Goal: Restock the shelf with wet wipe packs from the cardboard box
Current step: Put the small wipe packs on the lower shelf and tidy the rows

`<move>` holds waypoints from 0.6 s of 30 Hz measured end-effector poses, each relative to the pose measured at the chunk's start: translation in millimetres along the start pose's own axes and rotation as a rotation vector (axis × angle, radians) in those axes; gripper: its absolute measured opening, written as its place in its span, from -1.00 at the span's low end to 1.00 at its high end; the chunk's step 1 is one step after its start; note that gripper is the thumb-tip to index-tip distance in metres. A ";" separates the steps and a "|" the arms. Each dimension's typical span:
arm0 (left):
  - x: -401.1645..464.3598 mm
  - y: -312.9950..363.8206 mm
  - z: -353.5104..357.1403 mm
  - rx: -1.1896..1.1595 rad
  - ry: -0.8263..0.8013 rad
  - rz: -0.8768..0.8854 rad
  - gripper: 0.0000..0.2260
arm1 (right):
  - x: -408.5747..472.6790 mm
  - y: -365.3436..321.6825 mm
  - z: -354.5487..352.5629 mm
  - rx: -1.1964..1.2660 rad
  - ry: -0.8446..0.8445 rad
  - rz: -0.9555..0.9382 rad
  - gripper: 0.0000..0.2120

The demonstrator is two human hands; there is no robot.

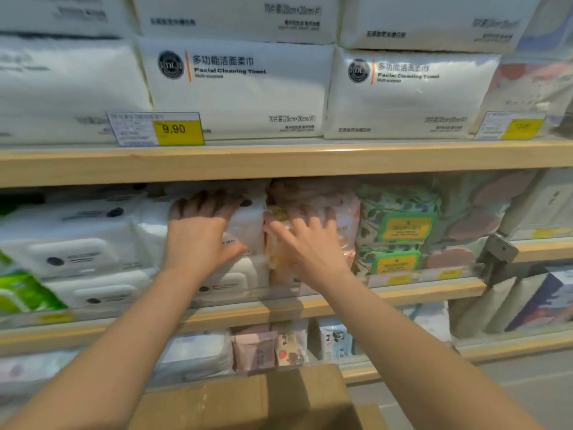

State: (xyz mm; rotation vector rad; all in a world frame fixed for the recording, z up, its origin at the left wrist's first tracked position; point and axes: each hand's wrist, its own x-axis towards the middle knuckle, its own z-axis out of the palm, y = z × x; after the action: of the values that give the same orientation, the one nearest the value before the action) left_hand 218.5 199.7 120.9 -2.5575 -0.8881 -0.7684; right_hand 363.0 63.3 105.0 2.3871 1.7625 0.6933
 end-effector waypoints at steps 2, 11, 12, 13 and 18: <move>-1.9 -1.6 3.9 0.018 0.016 -0.003 -0.30 | -0.4 -1.4 -1.8 -0.004 -0.004 0.053 -0.17; -6.6 -2.6 6.9 0.050 -0.001 0.001 -0.30 | 40.3 -30.5 6.9 0.060 0.044 0.348 -0.49; -7.2 -2.9 7.2 0.048 -0.003 0.003 -0.29 | 42.1 -30.4 11.3 0.070 0.068 0.339 -0.48; -7.4 -2.5 6.3 0.052 -0.013 -0.003 -0.28 | 41.0 -26.8 12.3 0.083 0.095 0.296 -0.44; -0.1 25.8 -5.7 0.017 -0.132 0.011 -0.27 | 9.9 50.6 15.6 0.134 0.010 0.092 -0.20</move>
State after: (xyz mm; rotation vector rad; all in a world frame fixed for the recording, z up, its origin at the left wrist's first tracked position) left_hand 232.9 177.6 122.1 -2.6206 -0.9147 -0.5913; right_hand 416.4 58.9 111.0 2.5710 1.7656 0.6172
